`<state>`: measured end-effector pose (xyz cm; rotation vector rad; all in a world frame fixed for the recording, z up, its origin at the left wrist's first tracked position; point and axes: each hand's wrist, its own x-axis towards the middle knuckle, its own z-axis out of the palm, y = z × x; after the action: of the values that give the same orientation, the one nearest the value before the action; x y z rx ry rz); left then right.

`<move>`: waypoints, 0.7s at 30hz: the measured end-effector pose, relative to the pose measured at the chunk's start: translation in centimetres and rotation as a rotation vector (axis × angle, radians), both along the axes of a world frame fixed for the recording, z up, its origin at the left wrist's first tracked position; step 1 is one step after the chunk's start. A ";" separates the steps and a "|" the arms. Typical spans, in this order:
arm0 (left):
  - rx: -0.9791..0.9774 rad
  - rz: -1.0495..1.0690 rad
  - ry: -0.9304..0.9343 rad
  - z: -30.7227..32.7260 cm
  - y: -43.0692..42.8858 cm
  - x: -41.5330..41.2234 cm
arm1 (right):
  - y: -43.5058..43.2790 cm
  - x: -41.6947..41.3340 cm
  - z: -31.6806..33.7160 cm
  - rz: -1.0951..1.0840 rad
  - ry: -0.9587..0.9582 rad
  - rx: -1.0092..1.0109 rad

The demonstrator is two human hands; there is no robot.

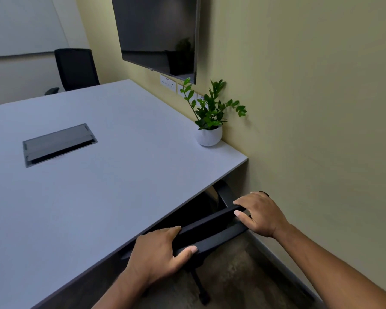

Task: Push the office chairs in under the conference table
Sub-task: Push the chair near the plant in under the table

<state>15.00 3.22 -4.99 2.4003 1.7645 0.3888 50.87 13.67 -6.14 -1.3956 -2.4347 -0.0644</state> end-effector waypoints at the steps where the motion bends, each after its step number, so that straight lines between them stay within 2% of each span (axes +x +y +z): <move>1: -0.003 0.005 -0.006 0.0 0.4 0.4 | 0.8 0.3 0.1 0.014 0.004 -0.003; 8: -0.046 0.077 -0.011 0.5 3.0 2.7 | 6.3 1.7 0.2 0.098 0.013 -0.049; 11: 0.003 0.104 -0.062 0.2 3.9 3.3 | 8.0 2.2 -0.2 0.137 0.035 -0.028; 16: -0.070 0.135 0.006 0.6 5.3 4.3 | 10.7 2.8 -0.4 0.177 0.034 -0.031; 21: -0.058 0.170 0.007 0.5 6.7 5.3 | 13.5 3.1 -0.4 0.218 0.018 -0.047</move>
<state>20.26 9.94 -4.49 2.2232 1.9617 0.3429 53.96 27.20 -6.58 -1.1352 -2.5718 0.0571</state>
